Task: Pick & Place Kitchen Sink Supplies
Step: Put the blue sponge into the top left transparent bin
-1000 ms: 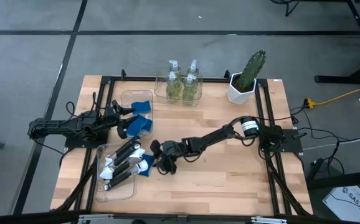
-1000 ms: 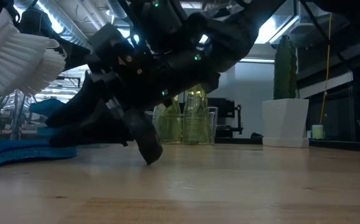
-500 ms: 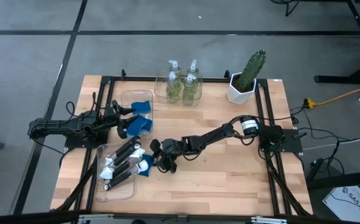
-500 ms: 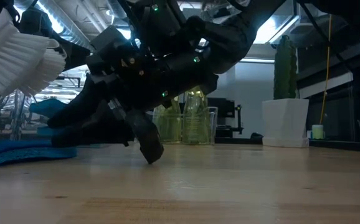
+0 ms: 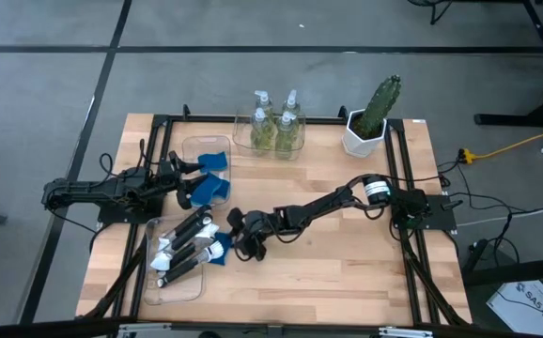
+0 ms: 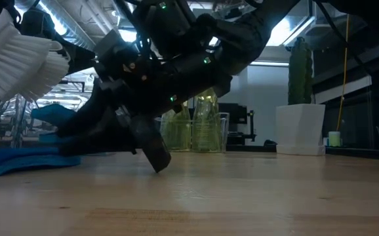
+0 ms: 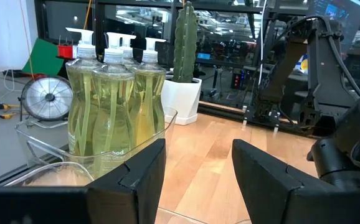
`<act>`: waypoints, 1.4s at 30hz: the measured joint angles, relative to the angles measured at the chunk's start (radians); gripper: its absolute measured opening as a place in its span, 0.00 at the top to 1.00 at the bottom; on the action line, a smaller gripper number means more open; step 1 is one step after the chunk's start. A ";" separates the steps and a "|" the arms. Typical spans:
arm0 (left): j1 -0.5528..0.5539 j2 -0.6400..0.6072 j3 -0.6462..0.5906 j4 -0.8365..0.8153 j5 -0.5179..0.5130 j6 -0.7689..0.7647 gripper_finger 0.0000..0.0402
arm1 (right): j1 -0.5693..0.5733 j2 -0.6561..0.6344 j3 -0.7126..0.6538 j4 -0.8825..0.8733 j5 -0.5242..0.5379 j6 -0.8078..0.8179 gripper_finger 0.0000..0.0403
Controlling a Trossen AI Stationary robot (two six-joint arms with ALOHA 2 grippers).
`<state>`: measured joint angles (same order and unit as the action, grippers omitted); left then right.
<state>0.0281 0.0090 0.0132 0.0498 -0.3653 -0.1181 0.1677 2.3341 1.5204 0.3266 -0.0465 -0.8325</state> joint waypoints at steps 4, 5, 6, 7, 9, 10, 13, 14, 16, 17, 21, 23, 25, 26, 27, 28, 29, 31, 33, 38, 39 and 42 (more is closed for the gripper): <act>0.000 0.000 0.000 0.000 0.000 0.000 0.55 | 0.000 0.000 0.000 -0.011 0.020 0.011 0.60; 0.000 0.000 0.000 0.000 0.000 0.000 0.55 | 0.000 0.000 0.001 -0.011 0.022 0.007 0.60; 0.000 0.000 0.000 0.000 0.000 0.000 0.55 | 0.001 0.000 0.001 -0.012 0.023 0.003 0.60; 0.000 0.000 0.000 0.000 0.000 0.000 0.55 | 0.004 0.000 0.001 -0.013 0.025 -0.002 0.60; 0.000 0.000 0.000 0.000 0.000 0.000 0.55 | 0.006 0.000 0.001 -0.017 0.028 -0.009 0.60; 0.000 0.000 0.000 0.000 0.000 0.000 0.55 | 0.006 0.000 0.002 -0.023 0.028 -0.012 0.60; 0.000 0.000 0.000 0.000 0.000 0.000 0.55 | 0.008 -0.001 0.002 -0.048 0.028 -0.031 0.60; 0.000 0.000 0.000 0.000 0.000 0.000 0.55 | 0.008 -0.002 0.002 -0.058 0.028 -0.033 0.60; 0.000 0.000 0.000 0.000 0.000 0.000 0.55 | 0.008 -0.002 0.002 -0.061 0.027 -0.034 0.60; 0.000 0.000 0.000 0.000 0.000 0.000 0.55 | 0.010 -0.002 0.002 -0.062 0.027 -0.034 0.60; 0.000 0.000 0.000 0.000 0.000 0.000 0.55 | 0.025 -0.001 0.006 -0.067 0.067 -0.044 0.60; 0.000 0.000 0.000 0.000 0.000 0.000 0.55 | 0.031 0.011 0.027 -0.081 0.073 -0.047 0.60; 0.000 0.000 0.000 0.000 0.000 0.000 0.55 | 0.037 0.037 0.074 -0.105 0.086 -0.044 0.60; 0.000 0.000 0.000 0.000 0.000 0.000 0.55 | 0.042 0.055 0.107 -0.140 0.096 -0.044 0.60; 0.000 0.000 0.000 0.000 0.000 0.000 0.55 | 0.045 0.077 0.148 -0.193 0.103 -0.045 0.60; 0.000 0.000 0.000 0.000 0.000 0.000 0.55 | 0.048 0.098 0.189 -0.249 0.112 -0.047 0.60; 0.000 0.000 0.000 0.000 0.000 0.000 0.55 | 0.051 0.119 0.229 -0.302 0.127 -0.047 0.60; 0.000 0.000 0.000 0.000 0.000 0.000 0.55 | 0.058 0.154 0.303 -0.369 0.179 -0.039 0.60; 0.000 0.000 0.000 0.000 0.000 0.000 0.55 | 0.062 0.180 0.357 -0.414 0.219 -0.032 0.60; 0.000 0.000 0.000 0.000 0.000 0.000 0.55 | 0.063 0.195 0.401 -0.448 0.237 0.022 0.64; 0.000 0.000 0.000 0.000 0.000 0.000 0.55 | 0.063 0.195 0.401 -0.448 0.237 0.031 0.67; 0.000 0.000 0.000 0.000 0.000 0.000 0.55 | 0.062 0.195 0.400 -0.452 0.236 0.043 0.82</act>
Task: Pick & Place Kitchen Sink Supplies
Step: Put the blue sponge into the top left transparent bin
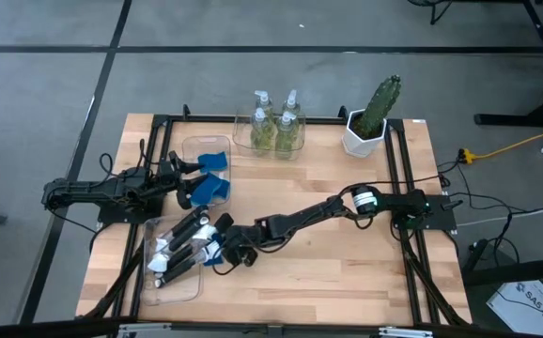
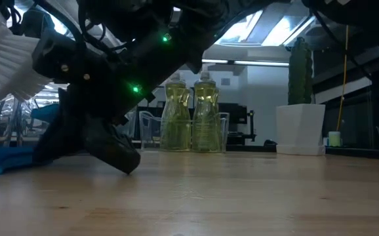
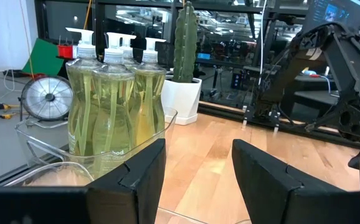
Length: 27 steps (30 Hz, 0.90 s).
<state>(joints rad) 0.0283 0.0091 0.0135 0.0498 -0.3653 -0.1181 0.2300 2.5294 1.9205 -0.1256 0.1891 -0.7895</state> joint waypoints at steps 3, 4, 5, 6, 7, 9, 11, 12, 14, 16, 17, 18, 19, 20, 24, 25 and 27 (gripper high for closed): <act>0.000 0.000 0.000 0.000 0.000 0.000 0.55 | 0.000 0.000 0.000 -0.005 0.004 -0.002 0.96; 0.000 0.000 0.000 0.000 0.000 0.000 0.55 | -0.001 0.000 0.000 -0.005 0.005 -0.002 0.97; 0.000 0.000 0.000 0.000 0.000 0.000 0.55 | -0.002 0.000 0.000 -0.005 0.003 -0.002 0.96; 0.000 0.000 0.000 0.000 0.000 0.000 0.55 | -0.003 0.000 0.000 -0.006 0.002 -0.002 0.96; 0.000 0.000 0.000 0.000 0.000 0.000 0.55 | -0.004 0.000 0.000 -0.006 0.002 -0.002 0.95; 0.000 0.000 0.000 0.000 0.000 0.000 0.55 | -0.005 0.000 0.000 -0.008 0.001 -0.003 0.97; 0.000 0.000 0.000 0.000 0.000 0.000 0.55 | -0.005 0.000 0.000 -0.010 0.003 -0.008 0.99; 0.000 0.000 0.000 0.000 0.000 0.000 0.55 | -0.005 -0.005 0.000 -0.012 0.013 -0.009 0.99; 0.000 0.000 0.000 0.000 0.000 0.000 0.55 | -0.005 -0.025 -0.001 -0.049 0.050 -0.026 0.99; 0.000 0.000 0.000 0.000 0.000 0.000 0.55 | -0.008 -0.049 -0.002 -0.105 0.058 -0.036 0.99; 0.000 0.000 0.000 0.000 0.000 0.000 0.55 | -0.010 -0.064 -0.003 -0.136 0.060 -0.033 0.99; 0.000 0.000 0.000 0.000 0.000 0.000 0.55 | -0.012 -0.080 -0.004 -0.181 0.062 -0.023 0.99; 0.000 0.000 0.000 0.000 0.000 0.000 0.55 | -0.014 -0.095 -0.006 -0.227 0.061 -0.012 0.99; 0.000 0.000 0.000 0.000 0.000 0.000 0.55 | -0.016 -0.106 -0.006 -0.265 0.061 -0.006 0.99; 0.000 0.000 0.000 0.000 0.000 0.000 0.55 | -0.034 -0.147 -0.007 -0.391 0.068 0.060 1.00; 0.000 0.000 0.000 0.000 0.000 0.000 0.55 | -0.041 -0.153 -0.007 -0.412 0.077 0.080 1.00; 0.000 0.000 0.000 0.000 0.000 0.000 0.55 | -0.060 -0.166 -0.008 -0.448 0.080 0.117 1.00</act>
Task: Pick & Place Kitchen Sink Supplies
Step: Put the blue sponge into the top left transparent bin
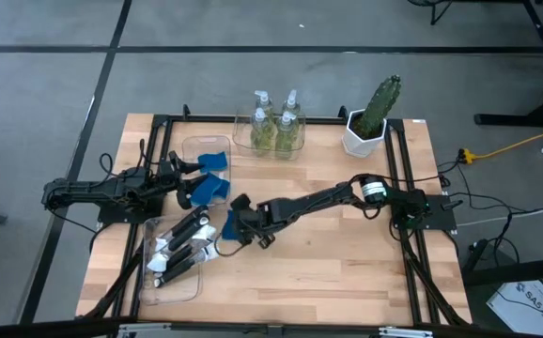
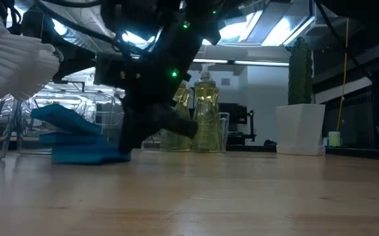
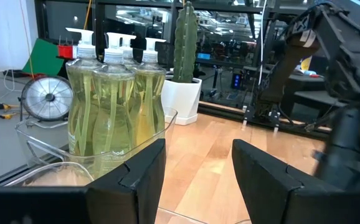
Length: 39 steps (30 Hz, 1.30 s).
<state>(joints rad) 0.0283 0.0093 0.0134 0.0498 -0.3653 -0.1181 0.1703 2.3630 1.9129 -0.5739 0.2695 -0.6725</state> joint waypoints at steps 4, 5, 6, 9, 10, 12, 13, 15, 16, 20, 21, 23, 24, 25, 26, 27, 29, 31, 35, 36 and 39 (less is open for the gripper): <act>0.000 0.000 0.000 0.000 0.000 0.000 0.55 | -0.024 -0.029 0.000 -0.045 0.003 0.052 1.00; 0.000 0.000 0.000 0.000 0.000 0.000 0.55 | -0.027 -0.033 0.000 -0.055 0.004 0.058 1.00; 0.000 0.000 0.000 0.000 0.000 0.000 0.55 | -0.029 -0.036 0.001 -0.060 0.003 0.065 1.00; 0.000 0.000 0.000 0.000 0.000 0.000 0.55 | -0.035 -0.058 0.002 -0.123 0.002 0.104 1.00; 0.000 0.000 0.000 0.000 0.000 0.000 0.55 | -0.037 -0.070 0.002 -0.138 -0.001 0.117 1.00; 0.000 0.000 0.000 0.000 0.000 0.000 0.55 | -0.041 -0.095 -0.008 -0.167 0.001 0.145 1.00; 0.000 0.000 0.000 0.000 0.000 0.000 0.55 | -0.044 -0.110 -0.017 -0.160 0.000 0.152 1.00; 0.000 -0.001 0.000 0.000 0.000 0.000 0.55 | -0.050 -0.136 -0.043 -0.167 0.002 0.167 1.00; 0.000 0.000 0.000 0.000 0.000 0.000 0.55 | -0.052 -0.150 -0.057 -0.162 0.001 0.170 1.00; 0.000 0.000 0.000 0.000 0.001 0.000 0.55 | -0.067 -0.226 -0.146 -0.104 0.005 0.179 1.00; 0.000 0.000 0.000 0.000 0.001 0.000 0.55 | -0.070 -0.252 -0.174 -0.071 0.012 0.177 1.00; 0.000 0.000 0.000 0.000 0.000 0.000 0.55 | -0.077 -0.305 -0.228 -0.020 0.026 0.171 1.00; 0.000 0.000 0.000 0.000 0.000 0.000 0.55 | -0.082 -0.331 -0.254 0.004 0.026 0.168 1.00; 0.000 0.000 0.000 0.000 0.000 0.000 0.55 | -0.086 -0.357 -0.275 0.029 0.026 0.167 1.00; 0.000 0.000 0.000 0.000 0.000 0.000 0.55 | -0.089 -0.383 -0.296 0.059 0.026 0.160 1.00; 0.000 0.000 0.000 0.000 0.000 0.000 0.55 | -0.092 -0.405 -0.316 0.100 0.026 0.141 1.00; 0.000 0.000 0.000 0.000 0.000 0.000 0.55 | -0.098 -0.440 -0.341 0.199 0.026 0.088 1.00; 0.000 0.000 0.000 0.000 0.000 0.000 0.55 | -0.110 -0.452 -0.350 0.294 0.018 0.044 1.00; 0.000 0.000 0.000 0.000 0.001 0.000 0.55 | -0.148 -0.438 -0.346 0.377 -0.056 0.010 1.00; 0.000 0.000 0.000 0.000 0.000 0.000 0.55 | -0.160 -0.432 -0.344 0.397 -0.071 0.010 1.00; 0.000 0.000 0.000 0.000 0.000 0.000 0.55 | -0.194 -0.412 -0.344 0.398 -0.100 0.010 1.00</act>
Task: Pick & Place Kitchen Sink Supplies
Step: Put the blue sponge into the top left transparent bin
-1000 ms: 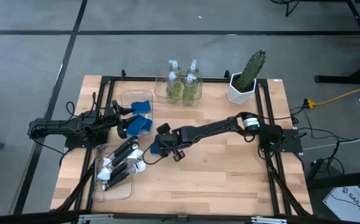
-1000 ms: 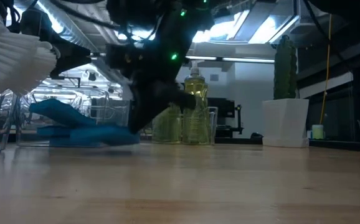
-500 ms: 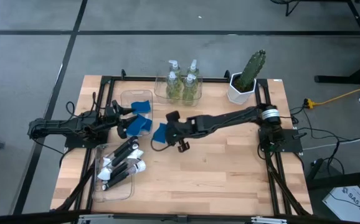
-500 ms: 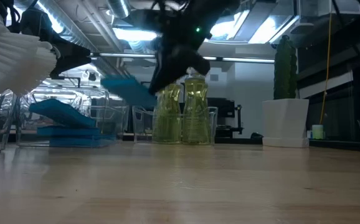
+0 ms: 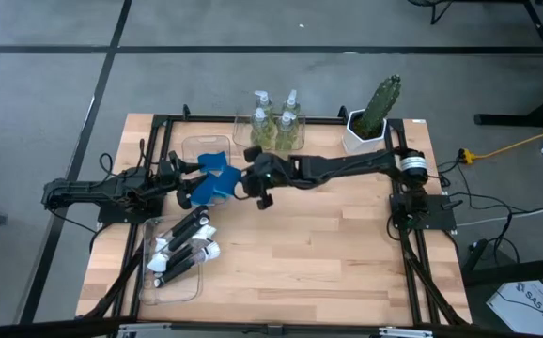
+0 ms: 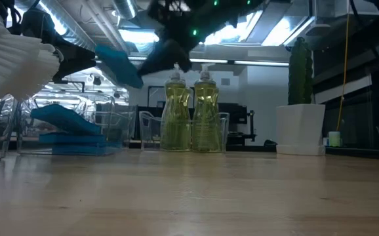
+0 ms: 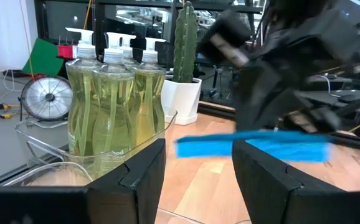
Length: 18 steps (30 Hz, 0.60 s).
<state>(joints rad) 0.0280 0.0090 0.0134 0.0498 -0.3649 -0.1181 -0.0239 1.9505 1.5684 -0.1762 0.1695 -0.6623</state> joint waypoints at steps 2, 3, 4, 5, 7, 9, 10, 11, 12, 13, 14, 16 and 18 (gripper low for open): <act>0.000 0.000 0.000 0.000 0.000 0.000 0.55 | -0.019 0.014 0.000 -0.002 -0.005 0.000 1.00; 0.000 0.000 0.000 0.000 0.000 0.000 0.55 | -0.028 0.024 0.000 0.002 -0.005 -0.001 1.00; 0.000 0.000 0.000 0.000 0.000 0.000 0.55 | -0.036 0.034 0.000 0.014 -0.007 -0.003 1.00; 0.000 0.000 0.000 0.000 0.000 0.000 0.55 | -0.044 0.042 0.000 0.030 -0.012 -0.004 1.00; 0.000 0.000 0.000 0.000 0.000 0.000 0.55 | -0.061 0.062 0.000 0.078 -0.046 -0.004 1.00; 0.000 0.000 0.000 0.000 0.000 0.000 0.55 | -0.073 0.082 0.000 0.135 -0.087 -0.004 1.00; 0.000 0.000 0.000 0.000 0.000 0.000 0.55 | -0.077 0.094 0.000 0.175 -0.099 -0.003 1.00; 0.000 0.000 0.000 0.000 0.000 0.000 0.55 | -0.080 0.105 0.000 0.211 -0.105 -0.001 1.00; 0.000 0.000 0.000 0.000 0.000 0.000 0.55 | -0.081 0.115 0.000 0.241 -0.106 0.000 1.00; 0.000 0.000 0.000 0.002 0.001 0.000 0.55 | -0.081 0.128 0.000 0.273 -0.103 0.000 1.00; 0.000 -0.001 0.000 0.004 0.002 -0.001 0.55 | -0.080 0.140 0.000 0.304 -0.103 -0.001 0.99; 0.000 -0.001 0.000 0.003 0.002 -0.001 0.55 | -0.080 0.162 0.000 0.348 -0.105 -0.001 0.98; 0.000 0.000 0.000 0.003 0.002 -0.001 0.55 | -0.080 0.176 0.000 0.375 -0.105 -0.001 0.97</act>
<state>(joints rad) 0.0280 0.0086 0.0135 0.0532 -0.3626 -0.1188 -0.1043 2.1270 1.5684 0.1987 0.0641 -0.6636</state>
